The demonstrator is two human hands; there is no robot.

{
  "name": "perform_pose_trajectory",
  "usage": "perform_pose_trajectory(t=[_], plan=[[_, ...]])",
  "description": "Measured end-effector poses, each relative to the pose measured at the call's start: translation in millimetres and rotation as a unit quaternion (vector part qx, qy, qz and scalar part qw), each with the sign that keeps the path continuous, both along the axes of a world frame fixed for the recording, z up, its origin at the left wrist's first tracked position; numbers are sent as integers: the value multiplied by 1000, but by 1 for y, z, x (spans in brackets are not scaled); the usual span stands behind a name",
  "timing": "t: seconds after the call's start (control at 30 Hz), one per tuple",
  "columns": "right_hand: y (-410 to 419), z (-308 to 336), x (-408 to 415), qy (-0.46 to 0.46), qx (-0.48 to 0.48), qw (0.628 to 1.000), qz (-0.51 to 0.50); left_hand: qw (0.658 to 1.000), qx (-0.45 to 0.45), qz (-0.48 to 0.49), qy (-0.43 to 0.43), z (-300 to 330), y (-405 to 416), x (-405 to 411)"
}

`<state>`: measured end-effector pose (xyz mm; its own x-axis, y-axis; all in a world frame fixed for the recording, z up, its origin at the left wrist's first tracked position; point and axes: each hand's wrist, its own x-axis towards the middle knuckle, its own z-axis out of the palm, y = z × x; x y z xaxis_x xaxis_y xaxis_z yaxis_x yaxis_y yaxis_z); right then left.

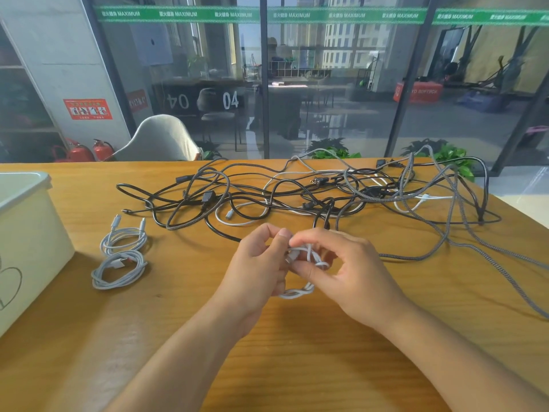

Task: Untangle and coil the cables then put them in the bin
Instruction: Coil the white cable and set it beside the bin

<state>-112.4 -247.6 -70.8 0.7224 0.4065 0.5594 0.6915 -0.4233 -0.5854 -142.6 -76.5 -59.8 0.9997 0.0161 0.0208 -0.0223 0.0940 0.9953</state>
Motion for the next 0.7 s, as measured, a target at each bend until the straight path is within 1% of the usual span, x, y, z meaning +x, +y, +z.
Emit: perform_pose_trajectory(t=[0.1, 0.23, 0.33, 0.43, 0.57, 0.63, 0.67, 0.7], plan=[[-2, -2, 1, 3, -17, 1000, -1, 1000, -11, -13, 17, 0, -2, -1], [5, -6, 0, -79, -36, 996, -37, 999, -31, -22, 26, 3, -2, -1], [9, -8, -1, -112, -35, 992, -45, 998, -44, -22, 27, 4, -1, -1], [12, -9, -1, -140, -14, 988, -67, 997, -72, -19, 29, 6, -1, -1], [15, -7, -3, -157, 46, 983, -84, 992, -121, -22, 26, 9, -4, -2], [19, -7, -6, -137, 77, 985, -77, 992, -126, -22, 21, 9, -5, -1], [21, -6, -7, -89, 121, 986, -70, 991, -130, -23, 20, 9, -6, -1], [23, -4, -10, -9, 187, 981, -59, 991, -133, -24, 20, 10, -6, -2]])
